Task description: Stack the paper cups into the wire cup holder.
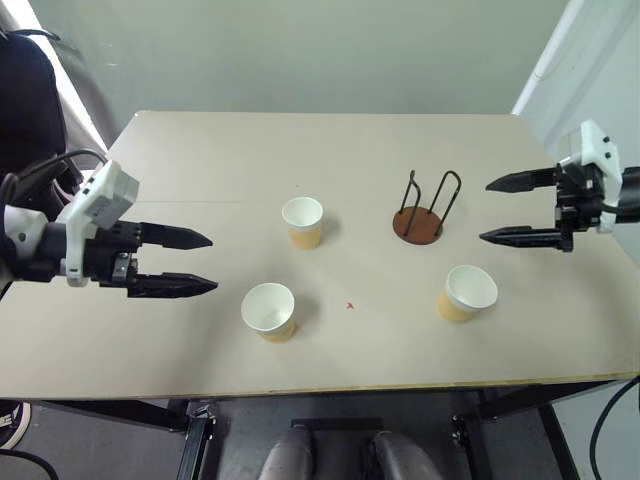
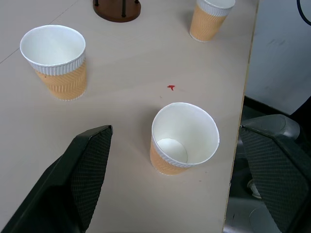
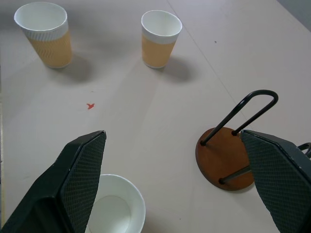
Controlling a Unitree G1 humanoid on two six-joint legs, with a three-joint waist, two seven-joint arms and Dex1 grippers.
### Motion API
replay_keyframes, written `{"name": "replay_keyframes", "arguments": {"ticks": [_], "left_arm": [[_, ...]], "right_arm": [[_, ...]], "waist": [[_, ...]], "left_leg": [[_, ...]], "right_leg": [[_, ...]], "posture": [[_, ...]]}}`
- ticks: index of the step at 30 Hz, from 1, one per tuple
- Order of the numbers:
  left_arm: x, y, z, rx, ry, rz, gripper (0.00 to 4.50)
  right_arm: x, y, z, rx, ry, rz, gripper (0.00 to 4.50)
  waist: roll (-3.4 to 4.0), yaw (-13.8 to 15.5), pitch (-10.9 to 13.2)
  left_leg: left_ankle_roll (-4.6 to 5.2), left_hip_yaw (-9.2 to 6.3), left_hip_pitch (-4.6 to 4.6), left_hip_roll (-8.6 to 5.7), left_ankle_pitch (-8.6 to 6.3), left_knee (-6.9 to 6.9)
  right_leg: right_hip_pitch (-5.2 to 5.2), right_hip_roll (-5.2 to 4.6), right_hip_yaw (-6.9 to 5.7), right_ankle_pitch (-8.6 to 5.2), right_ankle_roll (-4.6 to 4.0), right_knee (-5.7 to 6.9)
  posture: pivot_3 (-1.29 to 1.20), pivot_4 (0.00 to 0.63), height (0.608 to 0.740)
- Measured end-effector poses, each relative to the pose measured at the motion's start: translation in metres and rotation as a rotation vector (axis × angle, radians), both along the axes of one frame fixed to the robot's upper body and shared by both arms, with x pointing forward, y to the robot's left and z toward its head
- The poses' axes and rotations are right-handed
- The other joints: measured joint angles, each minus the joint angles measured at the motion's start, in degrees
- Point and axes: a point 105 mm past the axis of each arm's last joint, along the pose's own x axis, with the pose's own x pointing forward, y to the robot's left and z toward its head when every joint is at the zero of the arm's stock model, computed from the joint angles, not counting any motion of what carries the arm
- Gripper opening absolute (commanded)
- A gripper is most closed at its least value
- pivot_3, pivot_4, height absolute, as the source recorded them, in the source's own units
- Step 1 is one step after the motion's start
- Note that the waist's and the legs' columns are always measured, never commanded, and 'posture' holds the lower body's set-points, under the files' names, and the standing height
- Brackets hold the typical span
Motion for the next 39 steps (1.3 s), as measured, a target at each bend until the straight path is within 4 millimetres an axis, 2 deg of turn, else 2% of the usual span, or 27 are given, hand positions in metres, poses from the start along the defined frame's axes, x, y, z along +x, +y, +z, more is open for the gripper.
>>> {"name": "replay_keyframes", "arguments": {"ticks": [10,14,18,21,28,34,39], "left_arm": [[0.0,0.001,0.001,0.0,-0.006,0.006,4.45],[-0.001,0.001,0.002,0.0,-0.009,0.006,4.45],[0.0,-0.001,0.002,-0.01,-0.014,0.005,4.45],[0.0,-0.002,0.002,-0.014,-0.012,0.006,4.45],[-0.003,-0.003,0.0,-0.011,-0.008,0.011,4.45],[-0.005,-0.003,-0.003,-0.017,0.001,0.016,4.45],[-0.007,-0.002,-0.003,-0.019,-0.001,0.03,4.45]], "right_arm": [[0.015,0.005,0.002,0.024,-0.038,-0.038,4.5],[0.047,0.032,0.01,0.107,-0.141,-0.128,4.5],[0.064,0.061,-0.013,0.076,-0.104,-0.169,4.5],[0.077,0.072,-0.027,0.06,-0.067,-0.258,4.5],[0.089,0.081,-0.033,0.063,-0.091,-0.317,4.5],[0.106,0.074,-0.049,0.056,-0.077,-0.443,4.5],[0.114,0.074,-0.048,0.062,-0.091,-0.487,4.5]], "waist": [[0.0,0.0,0.0],[0.0,-0.8,0.0],[0.01,-0.7,0.0],[0.02,-0.4,0.0],[0.01,0.0,0.0],[0.01,0.0,0.0],[0.01,0.0,0.0]], "left_leg": [[0.0,0.0,0.02,0.01,0.0,0.0],[-0.02,0.0,0.18,0.04,0.01,-0.03],[-0.03,0.0,0.05,0.07,0.02,-0.09],[-0.08,-0.01,-0.32,0.07,0.05,-0.04],[-0.17,-0.01,-0.43,0.07,0.07,-0.05],[-0.28,-0.02,-0.34,0.08,0.13,-0.07],[-0.34,-0.01,-0.34,0.08,0.09,-0.11]], "right_leg": [[-0.01,0.0,0.0,0.01,-0.01,0.02],[0.0,0.02,0.0,0.06,-0.1,0.11],[-0.17,0.02,-0.05,0.05,-0.11,0.14],[-0.5,0.02,-0.09,0.06,-0.11,0.13],[-0.57,0.01,-0.12,0.07,-0.13,0.09],[-0.58,0.01,-0.12,0.1,-0.19,0.27],[-0.62,0.02,-0.13,0.09,-0.2,0.27]], "posture": [[0.0,0.15,0.74],[0.0,0.15,0.74],[0.0,0.15,0.74],[0.0,0.15,0.74],[0.0,0.15,0.74],[0.0,0.15,0.74],[0.0,0.15,0.74]]}}
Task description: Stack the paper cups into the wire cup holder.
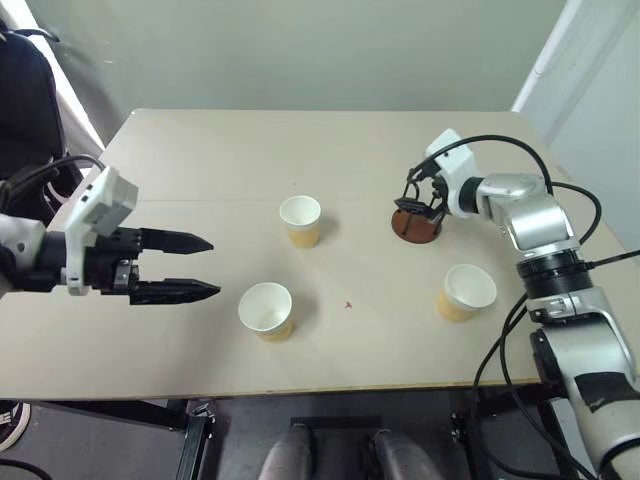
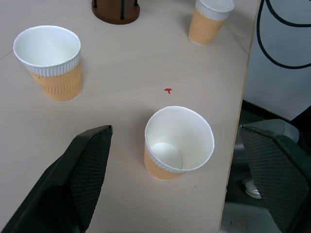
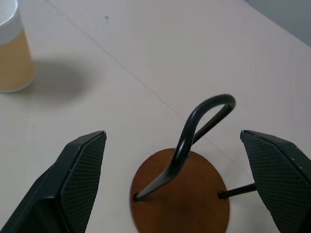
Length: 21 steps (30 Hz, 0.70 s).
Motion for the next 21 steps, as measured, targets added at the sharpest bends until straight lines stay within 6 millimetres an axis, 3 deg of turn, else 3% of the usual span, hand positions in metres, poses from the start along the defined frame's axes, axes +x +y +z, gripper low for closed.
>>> {"name": "replay_keyframes", "arguments": {"ticks": [3,6,17,21], "left_arm": [[0.0,0.001,-0.001,0.001,-0.001,0.006,4.45],[0.0,0.0,0.0,0.001,-0.002,0.004,4.5],[-0.001,0.001,0.002,-0.002,-0.008,0.007,4.5],[-0.001,0.001,0.002,0.0,-0.009,0.007,4.5]], "right_arm": [[0.003,0.0,-0.003,0.0,0.001,-0.011,4.5],[0.004,0.006,-0.008,0.007,0.008,-0.004,3.88],[0.007,0.008,-0.01,0.006,0.005,-0.002,0.02],[-0.001,0.015,-0.009,0.018,0.026,0.084,0.02]], "waist": [[0.0,0.0,0.0],[0.0,0.0,0.0],[0.0,0.0,0.0],[0.0,0.0,0.0]], "left_leg": [[-0.03,0.0,0.0,0.0,-0.02,-0.01],[-0.05,0.0,0.0,0.01,-0.02,-0.01],[-0.13,0.0,-0.01,0.01,-0.05,-0.02],[-0.15,0.0,-0.03,0.01,-0.05,-0.04]], "right_leg": [[0.0,0.0,-0.01,0.0,0.0,0.0],[-0.02,0.0,-0.01,0.0,0.0,0.01],[-0.03,0.0,-0.01,0.0,-0.02,0.01],[-0.04,0.0,-0.01,-0.01,-0.02,0.0]], "posture": [[0.0,0.15,0.74],[0.0,0.15,0.74],[0.0,0.15,0.74],[0.0,0.15,0.74]]}}
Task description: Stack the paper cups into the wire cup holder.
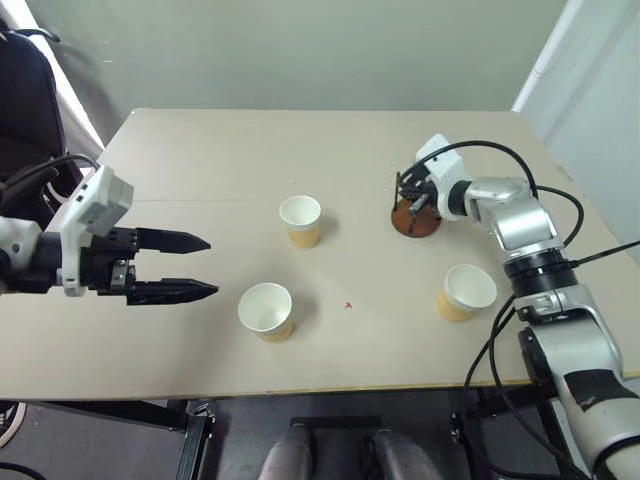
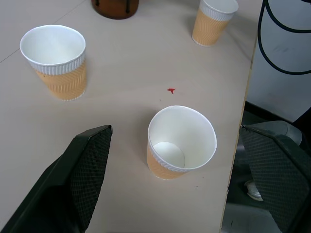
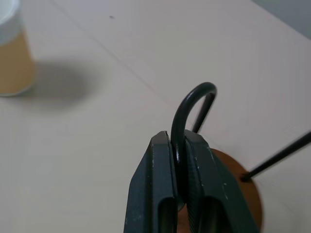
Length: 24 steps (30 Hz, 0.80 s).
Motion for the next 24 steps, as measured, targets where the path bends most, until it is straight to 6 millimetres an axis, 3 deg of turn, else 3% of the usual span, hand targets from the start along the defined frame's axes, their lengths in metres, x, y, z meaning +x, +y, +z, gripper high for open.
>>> {"name": "replay_keyframes", "arguments": {"ticks": [4,5,9,13,17,24], "left_arm": [[0.0,0.0,0.001,0.002,-0.001,0.001,4.5],[0.0,0.0,0.001,0.003,-0.002,0.001,4.5],[0.001,-0.001,0.002,0.004,-0.007,-0.005,4.5],[0.003,-0.004,0.005,0.005,-0.014,-0.02,4.5],[0.003,-0.005,0.003,0.007,-0.006,-0.026,4.5],[0.001,-0.005,-0.002,0.008,0.018,-0.024,4.5]], "right_arm": [[-0.049,0.027,0.013,0.034,-0.025,0.382,0.02],[-0.063,0.035,0.019,0.045,-0.023,0.476,0.02],[-0.107,0.052,0.038,0.038,-0.022,0.727,0.02],[-0.144,0.069,0.031,-0.007,0.05,0.963,0.02],[-0.157,0.076,0.008,-0.069,0.137,1.072,0.02],[-0.155,0.075,-0.005,-0.13,0.159,1.105,0.02]], "waist": [[0.0,0.0,0.0],[0.0,-0.1,0.0],[-0.05,-0.2,0.0],[-0.08,-0.3,0.0],[-0.07,-0.4,0.0],[-0.07,-0.4,0.0]], "left_leg": [[-0.09,0.0,-0.11,0.01,0.04,-0.07],[-0.51,0.0,-0.12,0.01,0.28,-0.08],[-0.57,0.0,-0.07,0.03,0.39,-0.07],[-0.09,-0.01,0.07,0.04,0.24,-0.07],[-0.03,-0.01,0.07,0.04,0.29,-0.04],[-0.02,-0.01,0.07,0.04,0.28,-0.05]], "right_leg": [[-0.03,0.01,-0.04,0.0,0.0,-0.16],[-0.03,0.02,-0.04,0.0,0.0,-0.16],[0.02,0.03,-0.04,0.0,0.0,-0.17],[0.11,0.03,-0.04,0.01,-0.05,-0.09],[0.1,0.03,-0.04,0.02,-0.07,-0.04],[0.09,0.03,-0.05,0.0,-0.11,-0.02]], "posture": [[0.0,0.15,0.74],[0.0,0.15,0.74],[0.0,0.15,0.74],[0.0,0.15,0.74],[0.0,0.15,0.74],[0.0,0.15,0.74]]}}
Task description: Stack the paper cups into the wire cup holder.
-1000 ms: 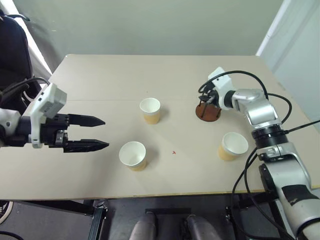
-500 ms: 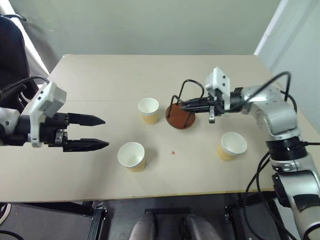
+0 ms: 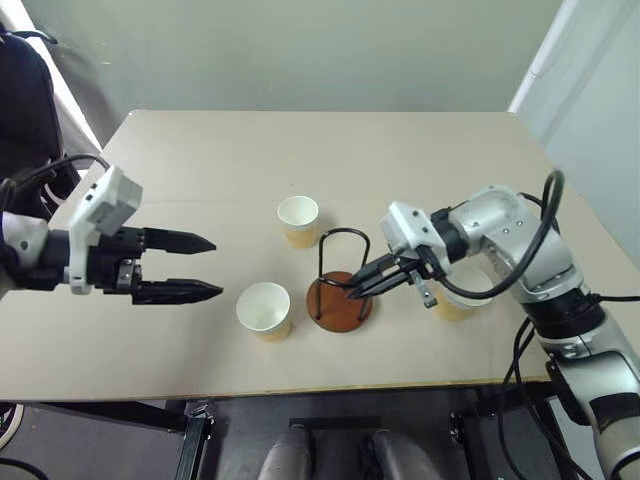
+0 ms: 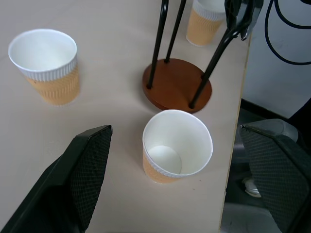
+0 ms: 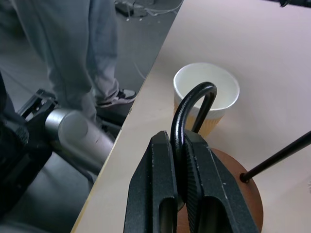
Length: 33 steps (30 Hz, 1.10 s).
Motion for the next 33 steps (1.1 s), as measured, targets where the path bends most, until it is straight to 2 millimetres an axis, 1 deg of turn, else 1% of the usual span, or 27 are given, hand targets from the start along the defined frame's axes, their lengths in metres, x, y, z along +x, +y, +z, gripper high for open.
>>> {"name": "replay_keyframes", "arguments": {"ticks": [6,9,12,16,20,21,22,25,26,28,31,32,33], "left_arm": [[-0.003,0.002,0.001,0.001,-0.005,0.014,4.5],[-0.005,0.002,0.001,0.004,-0.009,0.023,4.5],[-0.006,0.003,0.001,0.004,-0.009,0.028,4.5],[-0.006,0.003,0.001,0.003,-0.01,0.032,4.5],[-0.006,0.005,0.003,0.005,-0.019,0.038,4.5],[-0.006,0.005,0.004,0.006,-0.019,0.038,4.5],[-0.006,0.005,0.004,0.006,-0.02,0.037,4.5],[-0.006,0.005,0.006,0.001,-0.026,0.033,4.5],[-0.005,0.005,0.009,-0.003,-0.034,0.028,4.5],[-0.004,0.004,0.016,-0.002,-0.053,0.011,4.5],[-0.004,-0.003,0.029,-0.022,-0.079,-0.05,4.5],[-0.007,-0.008,0.036,-0.036,-0.095,-0.091,4.5],[-0.009,-0.012,0.042,-0.041,-0.111,-0.121,4.5]], "right_arm": [[0.004,-0.002,-0.007,-0.029,-0.006,-0.005,0.02],[0.006,0.0,-0.014,-0.057,-0.01,-0.007,0.02],[0.008,0.002,-0.016,-0.06,-0.021,-0.003,0.02],[0.01,0.003,-0.017,-0.063,-0.038,-0.006,1.12],[0.01,0.0,-0.018,-0.077,-0.052,-0.006,2.52],[0.011,-0.001,-0.019,-0.082,-0.054,-0.01,2.91],[0.012,-0.003,-0.02,-0.085,-0.055,-0.015,3.18],[0.013,-0.009,-0.019,-0.105,-0.056,-0.023,4.29],[0.015,-0.012,-0.017,-0.114,-0.065,-0.03,4.47],[0.021,-0.019,-0.001,-0.12,-0.109,-0.061,4.47],[0.031,-0.035,0.045,-0.08,-0.211,-0.152,4.47],[0.033,-0.045,0.065,-0.064,-0.25,-0.198,4.47],[0.033,-0.055,0.078,-0.056,-0.278,-0.239,4.47]], "waist": [[-0.01,0.0,0.0],[-0.01,0.0,0.0],[-0.01,0.0,0.0],[-0.01,0.0,0.0],[-0.01,0.0,0.0],[-0.01,0.0,0.0],[-0.01,0.0,0.0],[-0.01,0.1,0.0],[-0.01,0.1,0.0],[0.0,0.1,0.0],[-0.02,0.3,0.0],[-0.04,0.5,0.0],[-0.06,0.7,0.0]], "left_leg": [[0.0,0.0,0.0,0.0,0.0,0.0],[0.0,0.0,0.01,0.0,0.0,0.0],[0.0,0.0,0.01,0.0,-0.01,0.0],[0.0,0.0,0.02,0.0,-0.01,0.0],[-0.01,0.0,0.02,0.0,-0.01,0.0],[-0.01,0.0,0.02,0.0,-0.01,0.0],[-0.01,0.0,0.02,0.0,-0.01,0.0],[-0.02,0.0,0.03,0.0,-0.01,0.01],[-0.02,0.0,0.02,0.0,-0.01,0.02],[-0.04,0.0,0.01,0.0,0.0,0.03],[-0.06,0.0,0.0,0.0,-0.01,0.02],[-0.08,-0.01,0.0,-0.01,-0.03,0.0],[-0.11,-0.01,-0.01,-0.01,-0.05,-0.02]], "right_leg": [[0.0,0.0,-0.01,-0.01,-0.03,0.02],[0.0,0.0,-0.01,-0.02,-0.04,0.04],[-0.01,0.0,-0.01,-0.04,-0.08,0.09],[-0.01,0.0,-0.01,-0.04,-0.08,0.1],[-0.01,0.0,-0.02,-0.05,-0.09,0.12],[-0.01,0.0,-0.01,-0.05,-0.09,0.12],[-0.01,0.0,-0.01,-0.05,-0.09,0.13],[-0.01,0.0,-0.02,-0.06,-0.11,0.16],[-0.02,0.0,-0.02,-0.06,-0.12,0.19],[-0.06,-0.01,-0.01,-0.06,-0.13,0.24],[-0.09,-0.01,-0.02,-0.13,-0.24,0.31],[-0.1,-0.01,-0.02,-0.16,-0.29,0.32],[-0.09,-0.01,-0.02,-0.19,-0.33,0.31]], "posture": [[0.0,0.15,0.74],[0.0,0.15,0.74],[0.0,0.15,0.74],[0.0,0.15,0.74],[0.0,0.15,0.74],[0.0,0.15,0.74],[0.0,0.15,0.74],[0.0,0.15,0.74],[0.0,0.15,0.74],[0.0,0.15,0.74],[0.0,0.15,0.74],[0.0,0.15,0.74],[0.0,0.15,0.74]]}}
